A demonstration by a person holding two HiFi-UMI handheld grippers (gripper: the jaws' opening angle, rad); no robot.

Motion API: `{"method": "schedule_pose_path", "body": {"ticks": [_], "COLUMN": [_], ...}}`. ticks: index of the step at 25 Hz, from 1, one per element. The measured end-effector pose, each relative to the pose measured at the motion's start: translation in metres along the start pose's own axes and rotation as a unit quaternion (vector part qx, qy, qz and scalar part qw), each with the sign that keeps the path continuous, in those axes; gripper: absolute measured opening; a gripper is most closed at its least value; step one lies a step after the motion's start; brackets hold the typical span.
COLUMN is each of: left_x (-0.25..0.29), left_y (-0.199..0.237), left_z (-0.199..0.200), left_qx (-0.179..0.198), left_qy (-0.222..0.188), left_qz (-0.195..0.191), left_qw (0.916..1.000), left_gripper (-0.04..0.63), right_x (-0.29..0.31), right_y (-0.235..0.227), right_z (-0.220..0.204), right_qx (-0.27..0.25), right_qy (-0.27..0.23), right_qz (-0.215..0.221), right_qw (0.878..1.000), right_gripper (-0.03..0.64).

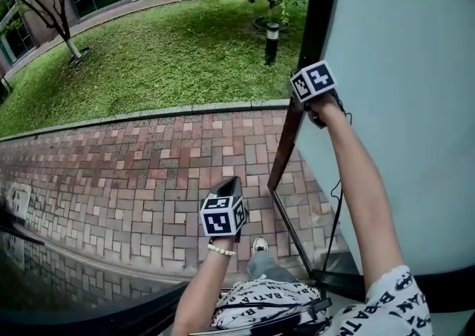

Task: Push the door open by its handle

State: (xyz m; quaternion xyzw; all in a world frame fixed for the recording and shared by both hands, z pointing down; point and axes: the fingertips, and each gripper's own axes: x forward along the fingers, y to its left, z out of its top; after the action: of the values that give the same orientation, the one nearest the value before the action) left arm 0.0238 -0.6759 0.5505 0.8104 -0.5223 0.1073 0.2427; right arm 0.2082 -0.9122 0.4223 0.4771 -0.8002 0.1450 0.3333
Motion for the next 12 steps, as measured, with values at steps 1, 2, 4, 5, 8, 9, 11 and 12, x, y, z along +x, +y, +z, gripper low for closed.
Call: {"method": "schedule_pose_path", "body": {"ticks": [1, 2, 4, 5, 8, 9, 11, 12], "left_x": [0.006, 0.012, 0.025, 0.031, 0.046, 0.051, 0.061, 0.065], "left_y": [-0.003, -0.005, -0.009, -0.009, -0.014, -0.017, -0.021, -0.023], "left_z": [0.001, 0.002, 0.002, 0.001, 0.003, 0.004, 0.007, 0.009], "left_qx": [0.003, 0.006, 0.010, 0.010, 0.012, 0.014, 0.014, 0.013], "left_qy": [0.002, 0.005, 0.012, 0.015, 0.022, 0.023, 0.024, 0.023], "left_qz": [-0.002, -0.004, -0.007, -0.008, -0.012, -0.014, -0.016, -0.018], "left_qw": [1.0000, 1.0000, 0.9999, 0.9998, 0.9996, 0.9995, 0.9995, 0.9995], "left_gripper": [-0.012, -0.012, -0.012, -0.012, -0.012, -0.012, -0.012, -0.012], "right_x": [-0.001, -0.002, -0.002, -0.002, -0.005, -0.006, -0.008, -0.010], "right_y": [-0.009, -0.019, -0.038, -0.047, -0.074, -0.084, -0.103, -0.112], "right_z": [-0.001, -0.002, -0.005, -0.007, -0.013, -0.015, -0.020, -0.022], "right_qx": [0.006, 0.012, 0.023, 0.027, 0.039, 0.044, 0.051, 0.054], "right_qy": [-0.001, -0.002, -0.003, -0.002, 0.003, 0.004, 0.004, 0.004], "right_qz": [-0.004, -0.008, -0.016, -0.020, -0.033, -0.037, -0.046, -0.051], "right_qw": [1.000, 1.000, 1.000, 0.999, 0.999, 0.998, 0.998, 0.997], "right_gripper": [0.024, 0.023, 0.023, 0.023, 0.024, 0.023, 0.023, 0.023]}}
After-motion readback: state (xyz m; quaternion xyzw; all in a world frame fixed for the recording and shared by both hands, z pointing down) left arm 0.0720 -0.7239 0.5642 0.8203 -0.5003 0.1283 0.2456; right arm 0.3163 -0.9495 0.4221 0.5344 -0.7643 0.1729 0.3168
